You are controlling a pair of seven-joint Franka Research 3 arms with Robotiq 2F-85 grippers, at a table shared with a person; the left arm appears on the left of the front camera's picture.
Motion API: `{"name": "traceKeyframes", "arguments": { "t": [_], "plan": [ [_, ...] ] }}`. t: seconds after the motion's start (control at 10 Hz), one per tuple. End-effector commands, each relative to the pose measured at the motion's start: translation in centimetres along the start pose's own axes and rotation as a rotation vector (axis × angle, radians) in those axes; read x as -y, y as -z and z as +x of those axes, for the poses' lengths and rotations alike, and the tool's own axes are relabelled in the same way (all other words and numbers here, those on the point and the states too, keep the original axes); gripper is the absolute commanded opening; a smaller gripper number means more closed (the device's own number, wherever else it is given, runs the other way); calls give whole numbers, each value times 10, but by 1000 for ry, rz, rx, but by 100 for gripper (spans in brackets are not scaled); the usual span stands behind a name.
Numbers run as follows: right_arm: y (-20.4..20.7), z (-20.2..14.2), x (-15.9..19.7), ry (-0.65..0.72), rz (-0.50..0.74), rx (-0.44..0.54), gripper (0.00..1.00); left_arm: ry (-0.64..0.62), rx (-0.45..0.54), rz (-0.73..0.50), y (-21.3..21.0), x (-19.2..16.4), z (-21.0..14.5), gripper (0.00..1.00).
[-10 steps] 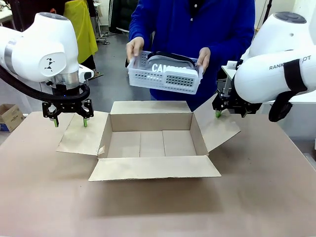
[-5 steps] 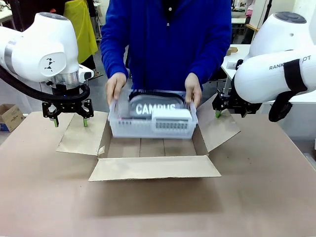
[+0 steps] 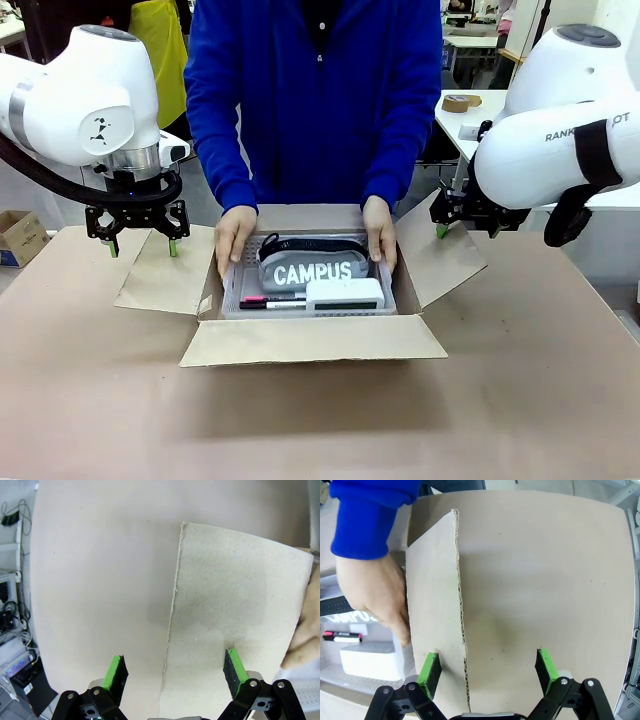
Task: Pack the gift set into the box.
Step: Lift both hands away from the flaps of the Package Box.
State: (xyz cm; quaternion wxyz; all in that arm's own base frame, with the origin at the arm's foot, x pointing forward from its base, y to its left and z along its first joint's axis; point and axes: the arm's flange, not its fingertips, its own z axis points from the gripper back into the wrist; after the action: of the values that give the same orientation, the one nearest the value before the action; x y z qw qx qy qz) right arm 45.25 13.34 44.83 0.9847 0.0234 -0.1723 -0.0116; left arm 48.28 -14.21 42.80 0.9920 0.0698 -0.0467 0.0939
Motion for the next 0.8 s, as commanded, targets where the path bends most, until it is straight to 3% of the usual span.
{"name": "traceKeyframes", "arguments": {
  "t": [0.0, 0.7],
  "plan": [
    [-1, 1, -2, 18, -30, 8, 100, -14, 12, 16, -1, 0, -1, 100],
    [-1, 1, -2, 18, -30, 8, 100, -14, 12, 16, -1, 0, -1, 100]
  ]
}}
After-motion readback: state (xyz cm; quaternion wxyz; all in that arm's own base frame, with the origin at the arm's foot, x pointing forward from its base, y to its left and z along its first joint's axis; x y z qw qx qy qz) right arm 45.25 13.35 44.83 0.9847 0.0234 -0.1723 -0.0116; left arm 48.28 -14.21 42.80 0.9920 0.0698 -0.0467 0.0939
